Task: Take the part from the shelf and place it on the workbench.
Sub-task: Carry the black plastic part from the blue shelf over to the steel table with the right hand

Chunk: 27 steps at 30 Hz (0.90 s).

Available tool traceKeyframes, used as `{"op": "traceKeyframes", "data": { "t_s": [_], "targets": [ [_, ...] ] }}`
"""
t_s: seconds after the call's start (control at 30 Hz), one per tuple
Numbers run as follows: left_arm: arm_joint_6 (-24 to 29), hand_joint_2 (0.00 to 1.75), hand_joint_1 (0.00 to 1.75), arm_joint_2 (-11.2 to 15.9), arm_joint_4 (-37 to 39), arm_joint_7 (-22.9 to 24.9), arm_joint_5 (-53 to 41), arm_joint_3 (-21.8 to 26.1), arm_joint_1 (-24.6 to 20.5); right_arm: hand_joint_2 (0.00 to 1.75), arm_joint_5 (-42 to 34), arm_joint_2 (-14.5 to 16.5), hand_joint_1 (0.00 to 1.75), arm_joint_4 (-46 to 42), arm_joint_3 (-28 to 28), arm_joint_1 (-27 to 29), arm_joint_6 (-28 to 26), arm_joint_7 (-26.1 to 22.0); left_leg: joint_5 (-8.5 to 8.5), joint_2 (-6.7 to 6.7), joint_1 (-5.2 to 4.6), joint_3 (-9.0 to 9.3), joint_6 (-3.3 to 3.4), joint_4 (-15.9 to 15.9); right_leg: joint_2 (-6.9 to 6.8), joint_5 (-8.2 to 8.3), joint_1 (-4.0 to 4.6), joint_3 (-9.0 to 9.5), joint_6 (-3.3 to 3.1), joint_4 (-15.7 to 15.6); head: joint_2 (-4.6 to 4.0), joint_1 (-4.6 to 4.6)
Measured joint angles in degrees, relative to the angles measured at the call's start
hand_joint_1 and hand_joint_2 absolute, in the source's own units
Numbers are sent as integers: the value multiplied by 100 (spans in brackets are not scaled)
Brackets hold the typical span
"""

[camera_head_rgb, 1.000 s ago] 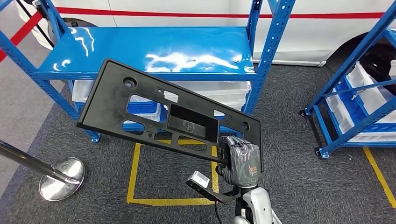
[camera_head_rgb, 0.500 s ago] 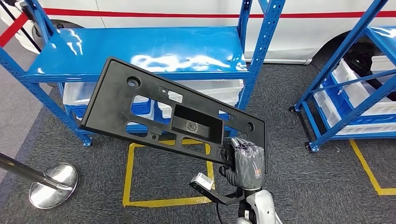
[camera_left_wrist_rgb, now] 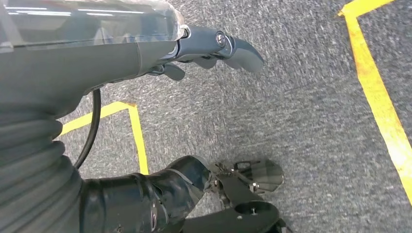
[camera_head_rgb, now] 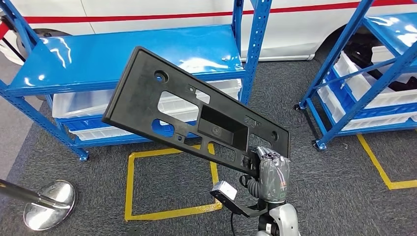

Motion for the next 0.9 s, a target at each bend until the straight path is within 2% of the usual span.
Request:
{"op": "traceKeyframes", "data": {
  "t_s": [0.03, 0.1, 0.13, 0.17, 0.2, 0.23, 0.27, 0.33, 0.4, 0.43, 0.5, 0.57, 0.63, 0.67, 0.7, 0.73, 0.8, 0.83, 0.87, 0.9],
  "targets": [
    [0, 175, 0, 1, 0, 0, 0, 0, 1, 175, -6, 0, 175, -26, -26, 15, -3, -16, -149, -58, 6, -87, -25, 209, 20, 17, -13, 4, -32, -15, 0, -2],
    [1, 175, 0, 2, 0, 0, 1, 0, 9, 175, -10, 0, 175, -54, -56, 41, -13, -25, -535, -137, 7, -407, -48, 951, 77, 30, -5, -14, -65, -15, 0, -4],
    [1, 175, 0, 2, 0, 1, 1, 0, 15, 175, -11, 0, 175, -58, -66, 59, -18, -30, -654, -148, 8, -558, -52, 1288, 111, 33, 3, -20, -71, -12, 0, -3],
    [1, 175, 0, 3, 0, 2, 2, 0, 21, 175, -11, 0, 175, -61, -76, 81, -21, -40, -677, -152, 7, -645, -49, 1480, 149, 35, 10, -23, -74, -7, 0, -3],
    [1, 175, 0, 3, 0, 4, 4, 0, 25, 175, -13, 0, 175, -62, -86, 102, -21, -59, -579, -155, 5, -619, -36, 1431, 188, 36, 16, -22, -75, -1, 0, -3],
    [1, 175, 0, 3, 0, 7, 5, 0, 26, 175, -18, 1, 175, -70, -99, 123, -21, -90, -385, -170, 3, -482, -13, 1145, 230, 36, 21, -19, -75, 5, 0, -4],
    [2, 175, 0, 4, 0, 8, 8, 0, 27, 175, -26, 4, 175, -86, -116, 144, -21, -129, -170, -223, -3, -288, 24, 727, 269, 36, 21, -16, -74, 11, 0, -3],
    [2, 175, 0, 19, 0, 8, 18, 1, 27, 175, -52, 15, 175, -130, -161, 180, -22, -224, 79, -373, -17, 36, 99, 35, 338, 45, 26, -37, -47, 26, 0, -3],
    [1, 175, 0, 32, 0, 5, 26, 1, 25, 175, -80, 32, 175, -176, -207, 228, -24, -320, 92, -440, -42, 114, 141, -155, 396, 73, 7, -76, 15, 23, 0, -4],
    [1, 175, 0, 29, 0, 4, 29, 1, 24, 175, -92, 40, 175, -205, -231, 261, -25, -367, 115, -412, -39, 120, 156, -192, 424, 89, 1, -87, 53, 11, 0, -5],
    [4, 175, 0, 25, 0, 4, 37, 2, 28, 175, -132, 52, 175, -271, -292, 325, -26, -457, 180, -341, -8, 142, 203, -283, 356, 21, 5, -128, 113, 84, 0, -3],
    [13, 175, 0, 22, 0, 4, 42, 2, 31, 175, -198, 63, 175, -322, -349, 357, -26, -543, 224, -254, 16, 153, 240, -342, 211, -292, -8, -351, 159, 568, 0, 1],
    [17, 175, 0, 22, 0, 7, 42, 2, 36, 175, -242, 73, 175, -345, -393, 390, -26, -597, 225, -174, 18, 138, 250, -331, 152, -624, -40, -683, 210, 1292, 0, 2],
    [17, 175, 0, 22, 0, 9, 42, 2, 40, 175, -250, 75, 175, -347, -415, 414, -26, -607, 220, -136, 20, 131, 246, -319, 141, -664, -59, -772, 232, 1495, 0, 2],
    [17, 175, 0, 21, 0, 11, 42, 2, 43, 175, -260, 77, 175, -347, -434, 434, -26, -616, 211, -99, 23, 126, 236, -303, 127, -599, -78, -757, 250, 1490, 0, 2],
    [17, 175, 0, 17, 0, 14, 42, 2, 45, 175, -272, 79, 175, -351, -454, 452, -26, -632, 197, -67, 28, 122, 221, -284, 102, -448, -96, -631, 263, 1268, 0, 2],
    [19, 175, 0, 13, 0, 16, 43, 4, 46, 175, -297, 101, 175, -379, -506, 476, -26, -699, 153, -13, 30, 117, 165, -226, -36, -156, -106, -224, 265, 530, 0, 3],
    [21, 175, 0, 14, 0, 16, 44, 7, 47, 175, -313, 121, 175, -403, -539, 487, -26, -744, 127, 8, 18, 113, 129, -190, -101, -84, -97, -85, 249, 262, 0, 1],
    [25, 175, 0, 17, 0, 17, 44, 9, 49, 175, -333, 145, 175, -427, -574, 502, -26, -791, 106, 30, 6, 112, 90, -162, -144, -71, -80, -20, 226, 124, 0, -2],
    [29, 175, 0, 20, 0, 20, 44, 12, 51, 175, -362, 169, 175, -446, -609, 520, -26, -837, 96, 53, -4, 115, 52, -154, -145, -92, -61, -27, 192, 121, 0, -4]
  ]
}}
